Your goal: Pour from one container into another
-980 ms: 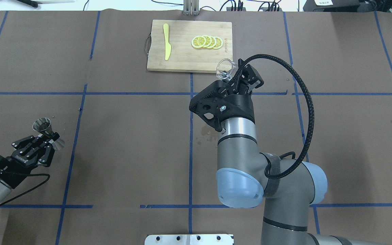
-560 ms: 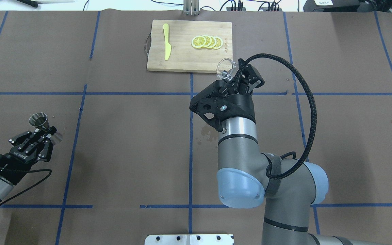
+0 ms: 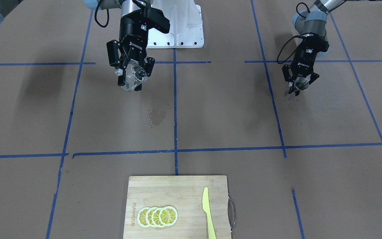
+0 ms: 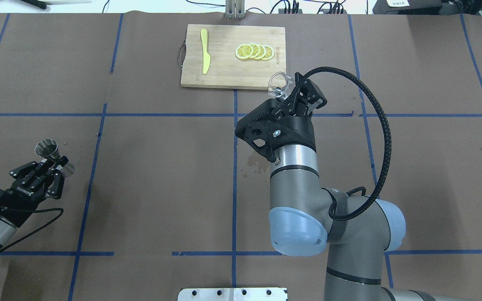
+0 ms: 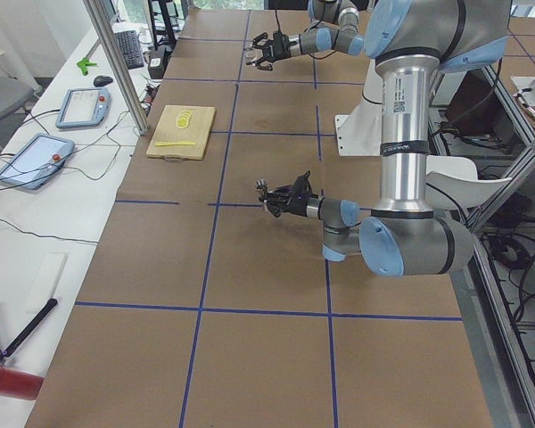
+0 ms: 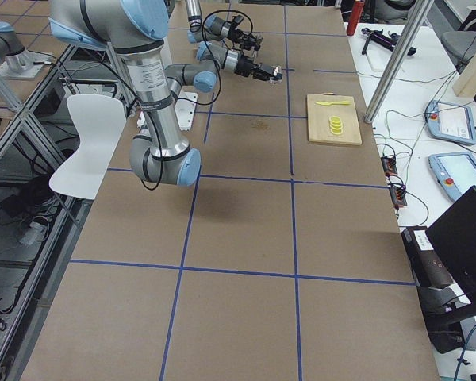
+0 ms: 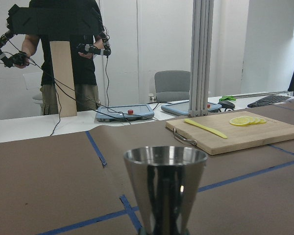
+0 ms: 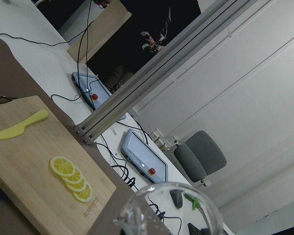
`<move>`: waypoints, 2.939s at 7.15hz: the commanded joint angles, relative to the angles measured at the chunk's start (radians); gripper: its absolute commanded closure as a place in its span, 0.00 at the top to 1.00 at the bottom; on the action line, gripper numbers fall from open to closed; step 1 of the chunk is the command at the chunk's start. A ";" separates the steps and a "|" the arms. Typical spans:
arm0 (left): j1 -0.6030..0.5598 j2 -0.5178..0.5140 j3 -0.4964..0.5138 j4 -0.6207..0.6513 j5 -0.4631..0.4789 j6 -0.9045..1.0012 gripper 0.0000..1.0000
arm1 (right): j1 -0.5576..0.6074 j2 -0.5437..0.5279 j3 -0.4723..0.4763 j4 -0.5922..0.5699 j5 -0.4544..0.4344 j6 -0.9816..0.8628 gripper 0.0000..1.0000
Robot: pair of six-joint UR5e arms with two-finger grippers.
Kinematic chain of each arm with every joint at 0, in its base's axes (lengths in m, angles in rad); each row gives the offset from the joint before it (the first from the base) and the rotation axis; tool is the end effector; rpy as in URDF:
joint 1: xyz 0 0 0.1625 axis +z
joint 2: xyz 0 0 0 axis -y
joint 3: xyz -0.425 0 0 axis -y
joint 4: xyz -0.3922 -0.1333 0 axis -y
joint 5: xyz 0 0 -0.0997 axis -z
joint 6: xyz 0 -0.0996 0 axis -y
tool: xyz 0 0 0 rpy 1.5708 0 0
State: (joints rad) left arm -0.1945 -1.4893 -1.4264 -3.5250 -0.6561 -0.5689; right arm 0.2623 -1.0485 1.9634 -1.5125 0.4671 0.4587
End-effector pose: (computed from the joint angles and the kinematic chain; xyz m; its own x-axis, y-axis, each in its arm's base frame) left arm 0.3436 -0.2840 0.5659 0.6633 0.3932 -0.6368 0.6068 0.2154 0.7651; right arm -0.4681 -0.3558 0.1628 0.9845 -0.1537 -0.0844 0.1199 0.2386 0.9637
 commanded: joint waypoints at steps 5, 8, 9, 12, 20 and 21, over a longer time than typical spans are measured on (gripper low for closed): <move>0.003 -0.038 0.037 0.000 -0.005 0.001 0.00 | 0.000 -0.010 0.003 0.000 -0.001 0.000 0.00; 0.003 -0.039 0.037 0.001 -0.011 0.001 0.00 | 0.000 -0.010 0.005 0.000 -0.001 0.000 0.00; 0.003 -0.039 0.037 0.001 -0.013 0.001 0.00 | 0.000 -0.011 0.005 0.000 -0.001 0.000 0.00; 0.007 -0.039 0.044 0.003 -0.014 0.001 0.00 | 0.000 -0.011 0.005 0.000 -0.001 0.000 0.00; 0.004 -0.046 0.047 0.003 -0.108 -0.014 0.00 | 0.000 -0.021 0.005 0.000 -0.002 0.000 0.00; 0.003 -0.046 0.047 0.003 -0.108 -0.016 0.00 | 0.000 -0.022 0.005 0.000 -0.004 0.000 0.00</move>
State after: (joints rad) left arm -0.1896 -1.5348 -1.3796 -3.5222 -0.7584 -0.5820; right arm 0.2623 -1.0696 1.9681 -1.5125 0.4645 0.4586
